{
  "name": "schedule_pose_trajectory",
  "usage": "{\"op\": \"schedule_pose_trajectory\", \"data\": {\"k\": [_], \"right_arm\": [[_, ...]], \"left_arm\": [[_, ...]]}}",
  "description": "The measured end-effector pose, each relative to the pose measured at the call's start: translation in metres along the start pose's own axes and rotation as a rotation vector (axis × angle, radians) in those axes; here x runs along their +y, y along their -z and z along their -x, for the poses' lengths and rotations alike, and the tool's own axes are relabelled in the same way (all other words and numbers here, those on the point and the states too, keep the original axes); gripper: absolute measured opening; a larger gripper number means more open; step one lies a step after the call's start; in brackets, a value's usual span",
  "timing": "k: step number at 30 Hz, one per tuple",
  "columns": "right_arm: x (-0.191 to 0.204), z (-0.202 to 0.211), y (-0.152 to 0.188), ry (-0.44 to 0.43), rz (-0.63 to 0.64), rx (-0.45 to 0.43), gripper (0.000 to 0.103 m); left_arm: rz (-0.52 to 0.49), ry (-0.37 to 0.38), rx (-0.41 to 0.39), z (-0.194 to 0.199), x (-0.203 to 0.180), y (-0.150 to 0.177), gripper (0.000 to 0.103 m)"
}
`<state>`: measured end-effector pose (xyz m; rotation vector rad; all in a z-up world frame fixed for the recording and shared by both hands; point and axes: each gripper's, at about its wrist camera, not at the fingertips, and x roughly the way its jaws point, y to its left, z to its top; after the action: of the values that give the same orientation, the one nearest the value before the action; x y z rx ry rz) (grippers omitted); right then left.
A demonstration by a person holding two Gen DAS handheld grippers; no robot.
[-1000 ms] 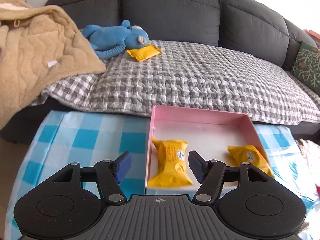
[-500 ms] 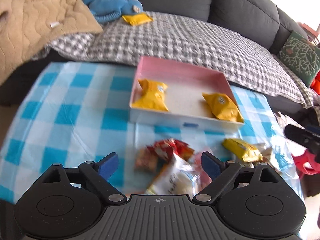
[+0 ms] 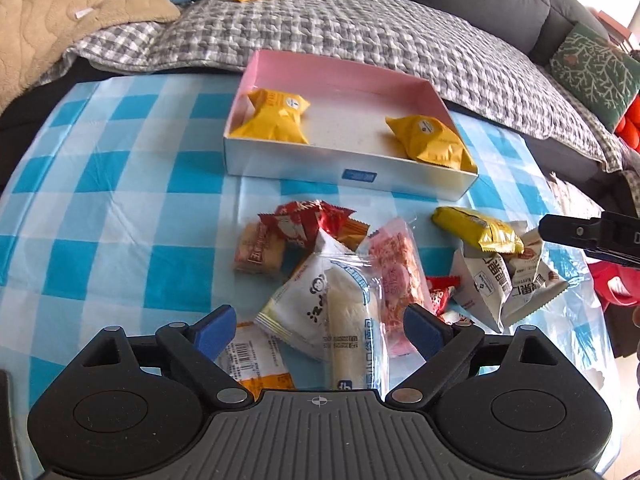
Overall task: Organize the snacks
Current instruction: 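Grasp the long white bread bag with the left gripper while the right gripper grasps a white nut packet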
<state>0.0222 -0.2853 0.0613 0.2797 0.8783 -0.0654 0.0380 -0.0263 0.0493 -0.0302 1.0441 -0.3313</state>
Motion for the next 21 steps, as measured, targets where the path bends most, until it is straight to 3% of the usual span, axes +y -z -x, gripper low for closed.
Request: {"op": "schedule_pose_trajectory", "data": {"k": [4, 12, 18, 21], "right_arm": [[-0.002, -0.005, 0.001, 0.013, -0.021, 0.034, 0.096], [0.001, -0.007, 0.002, 0.016, -0.001, 0.067, 0.087], [-0.014, -0.009, -0.001, 0.032, -0.070, 0.074, 0.082], [-0.021, -0.012, 0.000, 0.044, -0.104, 0.087, 0.078]], "left_arm": [[-0.021, 0.014, 0.024, -0.006, -0.008, 0.007, 0.092], [-0.154, -0.045, 0.030, -0.014, -0.033, 0.024, 0.087], [-0.171, -0.090, 0.082, -0.030, -0.034, 0.034, 0.064], [-0.173, -0.096, 0.069, -0.029, -0.033, 0.033, 0.045]]}}
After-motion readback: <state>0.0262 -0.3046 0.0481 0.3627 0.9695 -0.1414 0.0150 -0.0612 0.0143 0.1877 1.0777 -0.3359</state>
